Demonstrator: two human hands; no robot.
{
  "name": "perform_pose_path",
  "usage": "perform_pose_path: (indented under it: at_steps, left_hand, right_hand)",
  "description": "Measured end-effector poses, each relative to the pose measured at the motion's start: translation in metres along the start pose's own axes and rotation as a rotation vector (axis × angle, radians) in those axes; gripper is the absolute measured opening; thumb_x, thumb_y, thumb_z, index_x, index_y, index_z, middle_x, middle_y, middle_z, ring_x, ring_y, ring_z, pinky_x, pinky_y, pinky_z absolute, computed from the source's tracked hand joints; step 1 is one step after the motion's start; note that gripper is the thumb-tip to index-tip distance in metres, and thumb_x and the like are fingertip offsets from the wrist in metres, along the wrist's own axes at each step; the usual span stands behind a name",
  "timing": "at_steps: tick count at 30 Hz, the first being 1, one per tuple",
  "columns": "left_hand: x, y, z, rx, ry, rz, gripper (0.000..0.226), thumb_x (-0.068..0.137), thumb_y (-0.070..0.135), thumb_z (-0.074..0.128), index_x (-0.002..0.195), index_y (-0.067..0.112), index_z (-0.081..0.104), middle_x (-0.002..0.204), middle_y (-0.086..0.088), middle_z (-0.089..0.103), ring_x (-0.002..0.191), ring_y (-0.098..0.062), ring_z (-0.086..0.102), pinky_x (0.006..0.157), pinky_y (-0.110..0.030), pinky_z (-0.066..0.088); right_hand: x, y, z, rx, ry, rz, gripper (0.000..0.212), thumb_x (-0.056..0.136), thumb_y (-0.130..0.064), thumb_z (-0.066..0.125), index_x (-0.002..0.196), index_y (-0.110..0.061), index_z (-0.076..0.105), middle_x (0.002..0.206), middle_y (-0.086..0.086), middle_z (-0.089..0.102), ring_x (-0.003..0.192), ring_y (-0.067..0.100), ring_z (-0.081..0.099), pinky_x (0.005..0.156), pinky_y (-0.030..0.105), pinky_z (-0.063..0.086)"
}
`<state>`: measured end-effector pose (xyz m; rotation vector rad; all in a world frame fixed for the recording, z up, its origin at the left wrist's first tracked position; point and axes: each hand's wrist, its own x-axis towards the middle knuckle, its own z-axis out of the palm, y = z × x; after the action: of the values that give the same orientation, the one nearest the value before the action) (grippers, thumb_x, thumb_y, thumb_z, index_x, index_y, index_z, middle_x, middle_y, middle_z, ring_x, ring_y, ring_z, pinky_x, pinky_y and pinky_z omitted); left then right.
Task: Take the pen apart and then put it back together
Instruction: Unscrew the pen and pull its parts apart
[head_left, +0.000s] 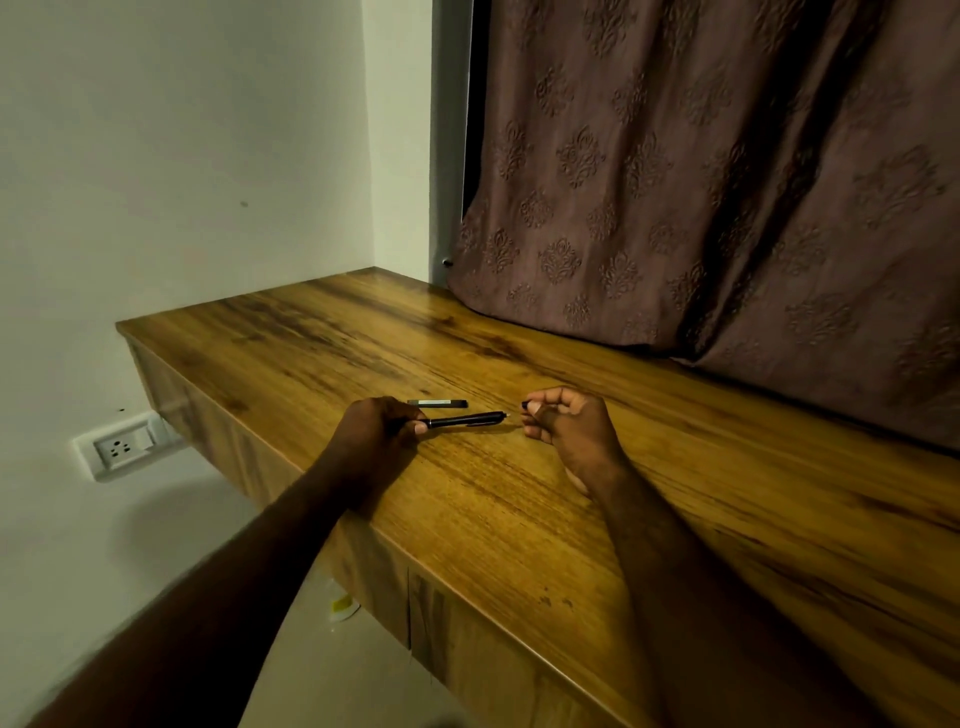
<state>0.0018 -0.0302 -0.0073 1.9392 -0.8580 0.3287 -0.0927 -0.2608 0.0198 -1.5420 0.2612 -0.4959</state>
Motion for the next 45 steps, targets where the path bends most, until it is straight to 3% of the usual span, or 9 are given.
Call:
perform_pose_path:
  at_steps: [2, 6, 14, 18, 27, 31, 34, 39, 45]
  left_hand:
    - [-0.001, -0.001, -0.002, 0.026, -0.001, 0.029, 0.026, 0.077, 0.053, 0.056, 0.078, 0.031, 0.07, 0.071, 0.0, 0.068, 0.064, -0.013, 0.065, 0.056, -0.026, 0.05]
    - [-0.002, 0.0, -0.001, 0.072, 0.006, 0.013, 0.049, 0.075, 0.056, 0.052, 0.086, 0.013, 0.072, 0.072, 0.002, 0.065, 0.061, -0.007, 0.061, 0.052, -0.016, 0.043]
    - [-0.001, 0.0, -0.001, 0.122, -0.01, -0.017, 0.024, 0.083, 0.035, 0.062, 0.088, 0.014, 0.072, 0.077, 0.001, 0.066, 0.066, -0.01, 0.062, 0.056, -0.021, 0.042]
    - [-0.002, 0.002, -0.001, 0.09, -0.02, -0.045, 0.007, 0.086, 0.022, 0.066, 0.085, 0.015, 0.069, 0.075, 0.002, 0.065, 0.064, -0.007, 0.059, 0.056, -0.021, 0.042]
    - [-0.002, 0.007, -0.002, 0.103, -0.005, 0.009, 0.034, 0.081, 0.043, 0.056, 0.086, 0.013, 0.071, 0.077, -0.002, 0.067, 0.067, -0.01, 0.062, 0.058, -0.017, 0.043]
    - [-0.001, 0.006, -0.002, 0.155, -0.014, 0.048, 0.038, 0.085, 0.044, 0.053, 0.088, 0.012, 0.072, 0.077, -0.002, 0.068, 0.065, -0.008, 0.06, 0.056, -0.014, 0.042]
    - [-0.002, 0.006, -0.002, 0.11, -0.006, 0.042, 0.038, 0.087, 0.044, 0.052, 0.093, 0.012, 0.072, 0.075, -0.001, 0.068, 0.06, -0.003, 0.059, 0.051, -0.009, 0.04]
    - [-0.002, 0.008, -0.004, 0.073, -0.017, 0.064, 0.039, 0.088, 0.046, 0.049, 0.099, 0.017, 0.073, 0.074, 0.001, 0.069, 0.06, -0.007, 0.06, 0.05, -0.021, 0.044]
    - [-0.003, 0.009, -0.004, 0.055, -0.04, 0.072, 0.033, 0.09, 0.039, 0.05, 0.1, 0.018, 0.073, 0.073, -0.001, 0.07, 0.059, -0.009, 0.061, 0.051, -0.024, 0.046]
  right_hand:
    - [0.002, 0.002, -0.004, -0.098, 0.079, -0.034, 0.015, 0.089, 0.001, 0.06, 0.083, -0.012, 0.065, 0.084, 0.007, 0.068, 0.076, 0.016, 0.063, 0.067, 0.026, 0.055]
    - [0.005, 0.005, -0.014, -0.648, 0.153, -0.184, 0.014, 0.09, -0.004, 0.059, 0.091, -0.011, 0.071, 0.091, 0.004, 0.072, 0.085, 0.016, 0.065, 0.077, 0.027, 0.051]
    - [0.011, 0.008, -0.013, -1.081, 0.021, -0.264, 0.026, 0.088, 0.003, 0.051, 0.095, -0.014, 0.07, 0.104, 0.006, 0.069, 0.094, 0.023, 0.061, 0.074, 0.026, 0.043]
    - [0.01, 0.008, -0.012, -1.069, 0.026, -0.281, 0.027, 0.089, 0.001, 0.051, 0.098, -0.015, 0.071, 0.105, 0.006, 0.07, 0.096, 0.024, 0.061, 0.077, 0.029, 0.046]
    - [0.012, 0.012, -0.013, -0.955, 0.06, -0.244, 0.033, 0.089, 0.002, 0.053, 0.109, -0.018, 0.071, 0.104, 0.004, 0.071, 0.093, 0.02, 0.064, 0.079, 0.031, 0.053]
    - [0.005, 0.006, -0.016, -0.681, 0.257, -0.273, 0.02, 0.093, -0.007, 0.055, 0.104, -0.011, 0.071, 0.102, 0.002, 0.071, 0.095, 0.017, 0.064, 0.085, 0.031, 0.052]
    - [0.0, 0.001, -0.017, -0.424, 0.402, -0.224, 0.01, 0.09, -0.016, 0.063, 0.092, -0.011, 0.071, 0.084, 0.002, 0.07, 0.077, 0.017, 0.065, 0.073, 0.036, 0.056]
    - [-0.016, -0.006, -0.001, -0.305, 0.133, -0.121, 0.013, 0.09, -0.017, 0.064, 0.078, -0.02, 0.067, 0.058, -0.004, 0.058, 0.04, 0.0, 0.047, 0.046, 0.022, 0.038]
    - [-0.022, -0.007, 0.008, -0.292, 0.009, -0.146, 0.008, 0.091, -0.009, 0.062, 0.093, -0.009, 0.07, 0.061, -0.005, 0.059, 0.043, 0.002, 0.048, 0.042, 0.014, 0.038]
